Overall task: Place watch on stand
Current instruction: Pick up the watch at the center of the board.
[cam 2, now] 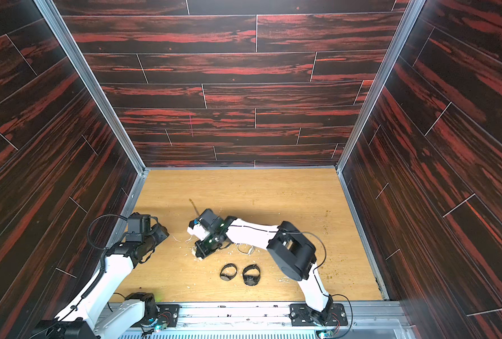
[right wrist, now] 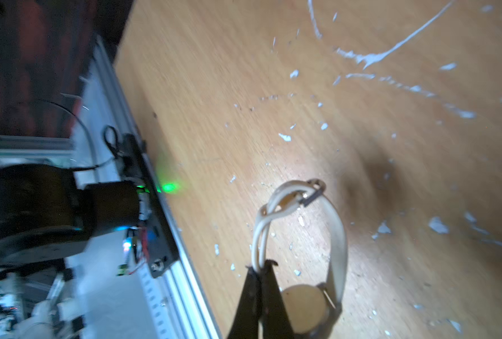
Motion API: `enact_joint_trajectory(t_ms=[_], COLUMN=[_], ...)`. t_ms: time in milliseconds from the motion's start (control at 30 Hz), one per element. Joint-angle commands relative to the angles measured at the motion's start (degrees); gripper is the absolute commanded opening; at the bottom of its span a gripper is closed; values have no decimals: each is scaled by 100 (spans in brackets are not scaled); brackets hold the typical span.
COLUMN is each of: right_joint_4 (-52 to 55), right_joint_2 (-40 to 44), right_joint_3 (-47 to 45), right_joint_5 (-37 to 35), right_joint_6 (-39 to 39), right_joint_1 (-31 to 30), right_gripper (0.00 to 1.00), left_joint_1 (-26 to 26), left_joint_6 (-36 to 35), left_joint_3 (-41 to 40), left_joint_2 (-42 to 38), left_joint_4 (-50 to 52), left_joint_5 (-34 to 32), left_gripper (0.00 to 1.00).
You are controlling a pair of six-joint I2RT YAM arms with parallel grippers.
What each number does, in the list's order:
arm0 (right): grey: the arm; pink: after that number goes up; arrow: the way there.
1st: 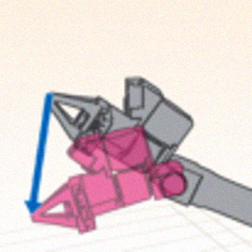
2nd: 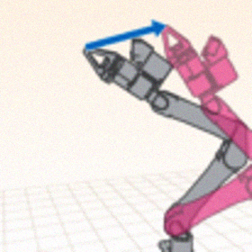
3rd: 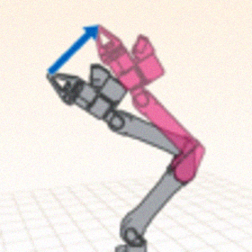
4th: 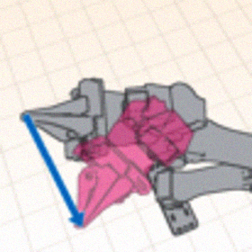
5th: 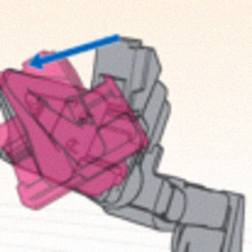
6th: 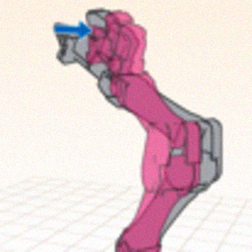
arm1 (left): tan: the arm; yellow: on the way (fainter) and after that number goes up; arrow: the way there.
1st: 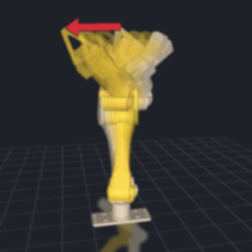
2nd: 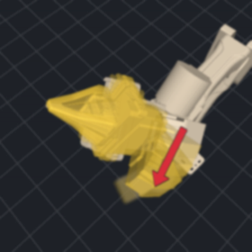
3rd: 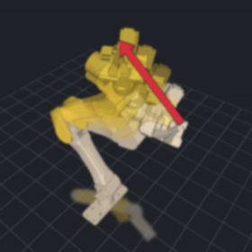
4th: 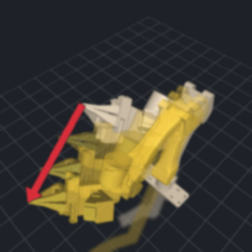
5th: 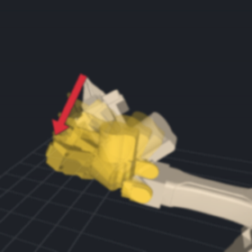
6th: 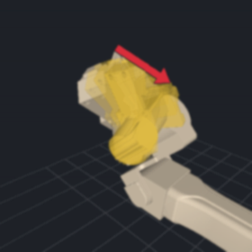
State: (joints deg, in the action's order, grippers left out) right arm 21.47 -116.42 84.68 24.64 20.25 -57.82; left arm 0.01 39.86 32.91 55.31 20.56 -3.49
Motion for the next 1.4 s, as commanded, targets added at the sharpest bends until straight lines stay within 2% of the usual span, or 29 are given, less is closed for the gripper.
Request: enact_joint_trajectory(t_ms=[0, 233, 467, 700, 767, 933, 1167, 1367], right_joint_4=[-396, -653, -732, -1265, -1262, -1176, -972, -776], right_joint_2=[247, 558, 800, 985, 1028, 1026, 930, 937], right_joint_3=[-135, -19, 233, 254, 335, 613, 915, 1040], right_joint_5=[792, 1381, 1745, 2123, 2100, 2120, 2266, 2390], right_joint_6=[413, 1032, 1654, 2673, 2807, 3141, 3498, 3686], right_joint_1=[236, 687, 1168, 1574, 1637, 1792, 2018, 2169], right_gripper=[0, 0, 0, 0, 0, 0, 0, 0], left_joint_1=[-1, -1, -1, 90, 256, 1050, 2135, 2479], left_joint_6=[-60, -104, 161, 484, 408, -124, -1042, -1343], left_joint_3=[170, 123, 119, 111, 124, 278, 857, 1229], left_joint_2=[-232, -834, -1470, -1592, -1584, -1401, -461, 129], left_joint_4=[135, -401, -871, -1452, -1596, -1859, -1609, -1651], left_joint_5=[136, 1129, 1906, 2519, 2512, 2225, 2162, 2251], left_gripper=[63, 67, 81, 82, 81, 81, 74, 70])
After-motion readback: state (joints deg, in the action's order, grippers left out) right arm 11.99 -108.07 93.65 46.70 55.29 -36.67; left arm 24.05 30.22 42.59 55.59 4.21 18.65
